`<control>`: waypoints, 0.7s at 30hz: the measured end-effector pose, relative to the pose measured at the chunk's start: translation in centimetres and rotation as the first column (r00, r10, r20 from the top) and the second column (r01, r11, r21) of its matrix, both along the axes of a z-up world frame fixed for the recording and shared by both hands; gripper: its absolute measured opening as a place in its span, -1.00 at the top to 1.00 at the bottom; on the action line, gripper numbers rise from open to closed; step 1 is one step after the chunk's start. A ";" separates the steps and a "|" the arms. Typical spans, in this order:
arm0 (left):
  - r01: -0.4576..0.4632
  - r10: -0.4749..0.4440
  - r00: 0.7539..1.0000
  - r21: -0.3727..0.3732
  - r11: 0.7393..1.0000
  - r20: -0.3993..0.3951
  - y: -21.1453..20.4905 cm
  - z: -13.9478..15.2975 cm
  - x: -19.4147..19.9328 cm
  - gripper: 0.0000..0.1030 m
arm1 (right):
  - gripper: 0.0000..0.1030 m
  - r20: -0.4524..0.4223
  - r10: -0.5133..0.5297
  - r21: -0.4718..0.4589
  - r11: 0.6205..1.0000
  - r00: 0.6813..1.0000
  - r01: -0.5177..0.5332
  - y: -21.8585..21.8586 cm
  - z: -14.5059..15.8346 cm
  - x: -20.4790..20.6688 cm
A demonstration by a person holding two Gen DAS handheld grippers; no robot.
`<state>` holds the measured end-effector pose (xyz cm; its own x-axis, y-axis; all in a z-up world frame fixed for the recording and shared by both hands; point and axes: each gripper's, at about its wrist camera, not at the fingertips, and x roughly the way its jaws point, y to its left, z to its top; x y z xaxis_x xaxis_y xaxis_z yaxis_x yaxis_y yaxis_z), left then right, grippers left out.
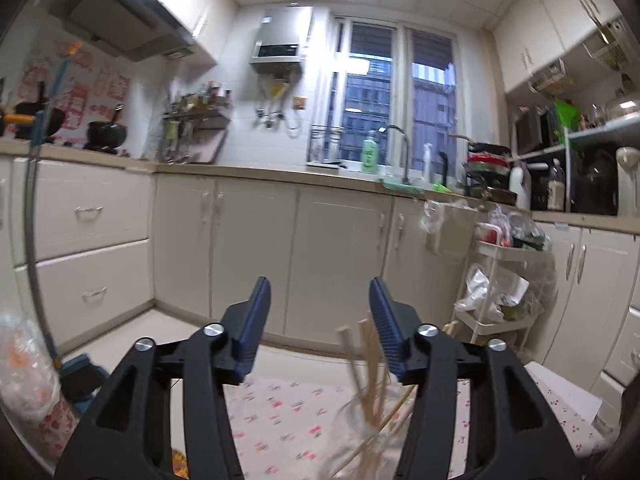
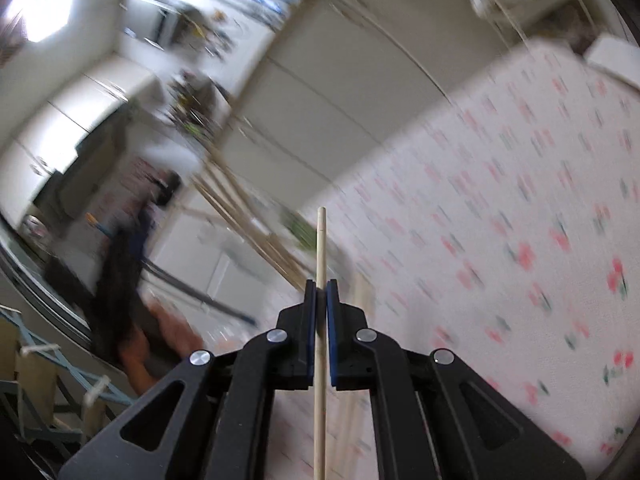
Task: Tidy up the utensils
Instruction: 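Lift the chopstick with the right gripper over the jar and open it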
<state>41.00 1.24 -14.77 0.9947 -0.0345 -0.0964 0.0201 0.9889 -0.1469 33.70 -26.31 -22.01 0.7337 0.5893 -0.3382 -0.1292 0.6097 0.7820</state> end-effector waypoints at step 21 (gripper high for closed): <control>-0.107 0.044 0.978 -0.311 0.944 -0.202 7.6 -7.5 -3.4 -0.15 | 0.88 0.520 -0.096 -0.252 0.932 0.849 0.259 11.8 8.7 10.6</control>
